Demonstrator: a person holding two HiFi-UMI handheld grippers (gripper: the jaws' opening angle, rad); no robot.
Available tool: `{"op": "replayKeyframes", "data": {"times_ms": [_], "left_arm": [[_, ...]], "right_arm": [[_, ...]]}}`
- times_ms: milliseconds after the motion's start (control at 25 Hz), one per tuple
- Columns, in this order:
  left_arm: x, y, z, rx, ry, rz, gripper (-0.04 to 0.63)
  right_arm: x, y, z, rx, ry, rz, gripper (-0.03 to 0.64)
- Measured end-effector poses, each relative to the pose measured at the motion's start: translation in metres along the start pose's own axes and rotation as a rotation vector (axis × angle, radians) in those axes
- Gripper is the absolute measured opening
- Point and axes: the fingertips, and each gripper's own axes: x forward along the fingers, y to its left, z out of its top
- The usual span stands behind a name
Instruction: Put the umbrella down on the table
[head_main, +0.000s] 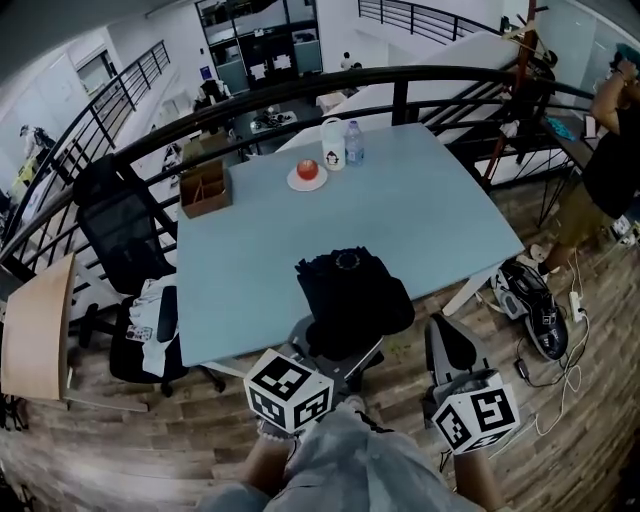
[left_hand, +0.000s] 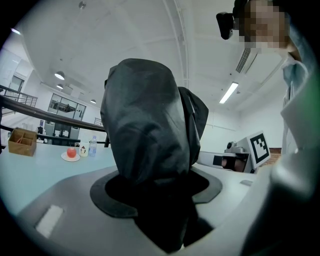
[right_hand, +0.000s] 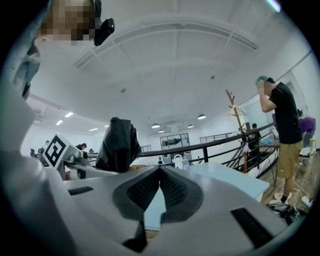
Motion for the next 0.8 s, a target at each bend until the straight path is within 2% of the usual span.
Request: {"op": "replayKeyframes", "data": {"times_ms": [360, 800], "left_arm": [[0.02, 0.045, 0.006, -0.017, -0.002, 0.029, 0.273], [0.011, 0.091, 0.005, -0.036, -0.005, 0.118, 0.273]], "right_arm": [[0.051, -0.023, -0.001, -0.002, 0.008, 0.001, 0.0], [0.101, -0.015, -0.011, -0.006, 0.04, 0.083, 0.0]]}}
